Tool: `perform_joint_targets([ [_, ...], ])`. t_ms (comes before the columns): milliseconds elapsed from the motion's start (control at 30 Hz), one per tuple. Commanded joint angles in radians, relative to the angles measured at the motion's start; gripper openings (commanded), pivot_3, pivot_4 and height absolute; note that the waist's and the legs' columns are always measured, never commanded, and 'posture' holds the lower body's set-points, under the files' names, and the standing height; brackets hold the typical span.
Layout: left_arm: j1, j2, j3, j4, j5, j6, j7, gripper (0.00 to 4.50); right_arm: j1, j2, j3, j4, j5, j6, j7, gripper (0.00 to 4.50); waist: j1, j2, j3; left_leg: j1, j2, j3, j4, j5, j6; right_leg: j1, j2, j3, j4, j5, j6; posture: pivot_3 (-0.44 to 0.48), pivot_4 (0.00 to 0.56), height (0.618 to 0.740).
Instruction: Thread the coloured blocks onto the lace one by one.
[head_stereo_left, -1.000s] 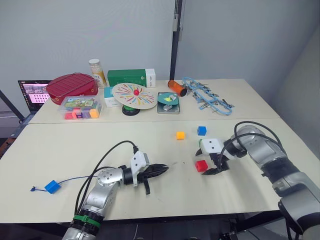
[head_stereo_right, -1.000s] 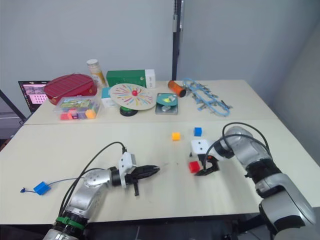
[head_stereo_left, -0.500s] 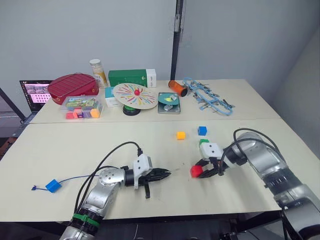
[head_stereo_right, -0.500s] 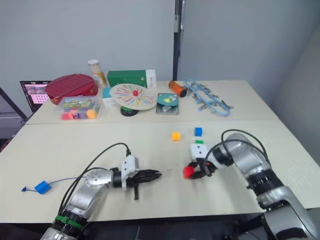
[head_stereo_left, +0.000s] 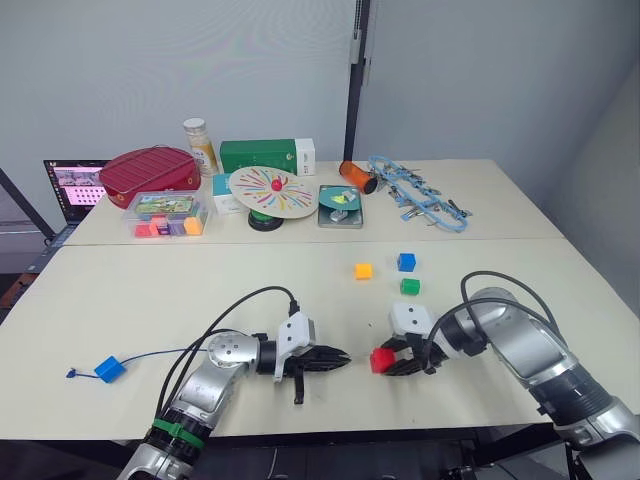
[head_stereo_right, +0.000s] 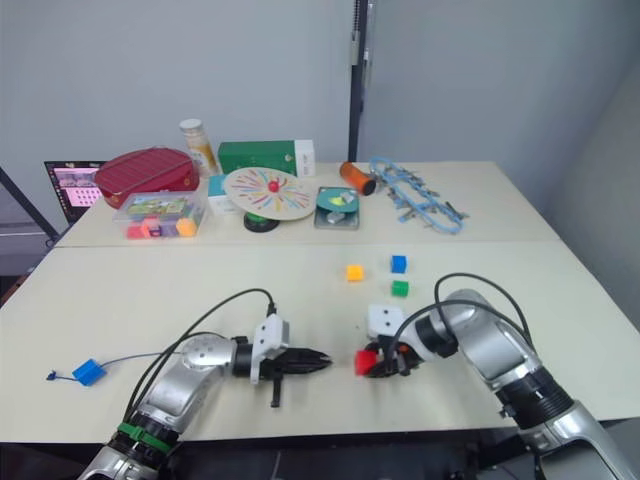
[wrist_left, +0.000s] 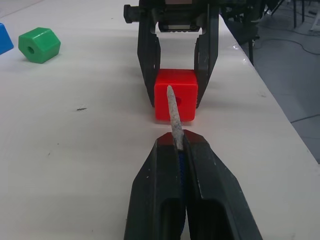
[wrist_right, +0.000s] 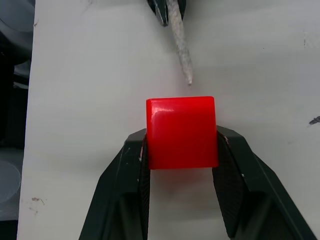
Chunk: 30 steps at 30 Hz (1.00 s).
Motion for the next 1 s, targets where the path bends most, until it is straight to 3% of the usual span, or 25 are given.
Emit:
perform_joint_targets([
  [33,-0.010,0.003,-0.008,-0.018,0.011,0.003,-0.001,0.00,0.003,-0.014,-0.023,-0.038,0.017,0.005,-0.006,1.18,0.000,0.000,0.000,0.000,0.000,0.000,0.000,0.000,0.000,0.000,0.000,0.000,0.000,0.000,0.000,0.000,0.150,0.740],
  [1000,-0.033,0.000,-0.033,0.012,0.063,0.024,-0.004,0.00,-0.005,-0.014,0.081,-0.028,-0.097,0.002,-0.024,1.18,-0.001,0.000,0.000,0.002,0.000,0.000,0.000,0.000,0.000,0.002,0.000,-0.001,0.000,0.000,0.000,0.000,0.150,0.740],
])
